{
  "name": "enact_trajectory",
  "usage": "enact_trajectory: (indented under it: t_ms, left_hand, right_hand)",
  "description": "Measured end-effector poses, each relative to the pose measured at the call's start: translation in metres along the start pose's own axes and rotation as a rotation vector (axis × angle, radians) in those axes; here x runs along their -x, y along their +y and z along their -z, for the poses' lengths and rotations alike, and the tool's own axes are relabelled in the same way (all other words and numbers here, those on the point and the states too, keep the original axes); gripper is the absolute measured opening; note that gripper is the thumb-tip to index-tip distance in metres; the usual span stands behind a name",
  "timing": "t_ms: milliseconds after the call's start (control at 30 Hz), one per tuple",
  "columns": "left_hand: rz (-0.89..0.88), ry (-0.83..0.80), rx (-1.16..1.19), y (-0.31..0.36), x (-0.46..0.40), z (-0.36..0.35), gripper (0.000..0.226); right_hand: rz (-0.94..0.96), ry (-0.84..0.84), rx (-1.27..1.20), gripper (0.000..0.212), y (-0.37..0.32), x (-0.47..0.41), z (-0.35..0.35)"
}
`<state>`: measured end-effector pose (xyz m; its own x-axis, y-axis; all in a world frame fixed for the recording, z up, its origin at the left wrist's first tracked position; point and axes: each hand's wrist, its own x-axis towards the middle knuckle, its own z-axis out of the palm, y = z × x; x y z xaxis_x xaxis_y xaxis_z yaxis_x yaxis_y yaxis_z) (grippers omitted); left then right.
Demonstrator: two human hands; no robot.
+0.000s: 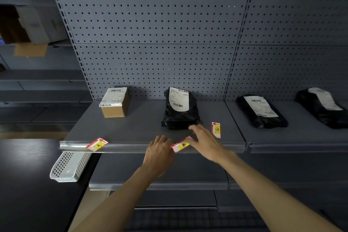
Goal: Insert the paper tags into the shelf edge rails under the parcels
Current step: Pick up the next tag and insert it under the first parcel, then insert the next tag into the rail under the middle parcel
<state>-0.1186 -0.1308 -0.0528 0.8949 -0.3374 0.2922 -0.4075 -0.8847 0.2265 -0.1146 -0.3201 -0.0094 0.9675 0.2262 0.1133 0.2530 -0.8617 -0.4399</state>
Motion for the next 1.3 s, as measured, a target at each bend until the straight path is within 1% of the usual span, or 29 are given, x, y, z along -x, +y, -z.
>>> enact_trajectory:
  t_ms: [100, 267, 367, 467, 567, 733, 833, 967, 1067, 1200, 1233, 1300]
  left_hand:
    - [0.02, 0.058, 0.045, 0.012, -0.019, 0.015, 0.013]
    - [0.044, 0.075, 0.086, 0.059, -0.061, 0.032, 0.019]
    - [0.04, 0.059, 0.073, 0.088, -0.082, 0.028, 0.022]
    - [0.074, -0.017, 0.066, 0.111, -0.101, 0.017, 0.025]
    - [0.193, -0.124, 0.077, 0.131, -0.119, 0.0, 0.034]
    - [0.374, -0.247, 0.04, 0.154, -0.141, -0.032, 0.048]
    - [0.454, -0.283, 0.007, 0.161, -0.153, -0.046, 0.054]
    - [0.536, -0.326, -0.027, 0.167, -0.158, -0.059, 0.063]
    - [0.59, -0.308, -0.021, 0.169, -0.159, -0.063, 0.059]
    - [0.652, -0.242, 0.088, 0.169, -0.157, -0.061, 0.06]
    - [0.65, -0.212, 0.152, 0.169, -0.156, -0.058, 0.053]
    - [0.619, -0.147, 0.315, 0.17, -0.155, -0.051, 0.031]
  right_hand:
    - [-0.008, 0.062, 0.104, 0.039, 0.011, 0.008, 0.022]
    - [-0.089, 0.104, 0.232, 0.025, 0.04, 0.017, 0.059]
    - [-0.103, 0.119, 0.257, 0.022, 0.062, 0.016, 0.077]
    - [-0.088, 0.124, 0.266, 0.025, 0.088, 0.011, 0.087]
    - [-0.06, 0.083, 0.263, 0.029, 0.114, -0.001, 0.09]
    - [0.011, -0.03, 0.261, 0.04, 0.144, -0.025, 0.085]
    - [0.063, -0.069, 0.254, 0.038, 0.157, -0.035, 0.078]
    - [0.107, -0.075, 0.221, 0.03, 0.166, -0.041, 0.068]
    - [0.113, -0.085, 0.211, 0.029, 0.173, -0.042, 0.062]
    - [0.09, -0.097, 0.154, 0.027, 0.178, -0.04, 0.061]
    - [0.08, -0.097, 0.137, 0.026, 0.179, -0.039, 0.063]
    - [0.062, -0.08, 0.089, 0.025, 0.18, -0.035, 0.071]
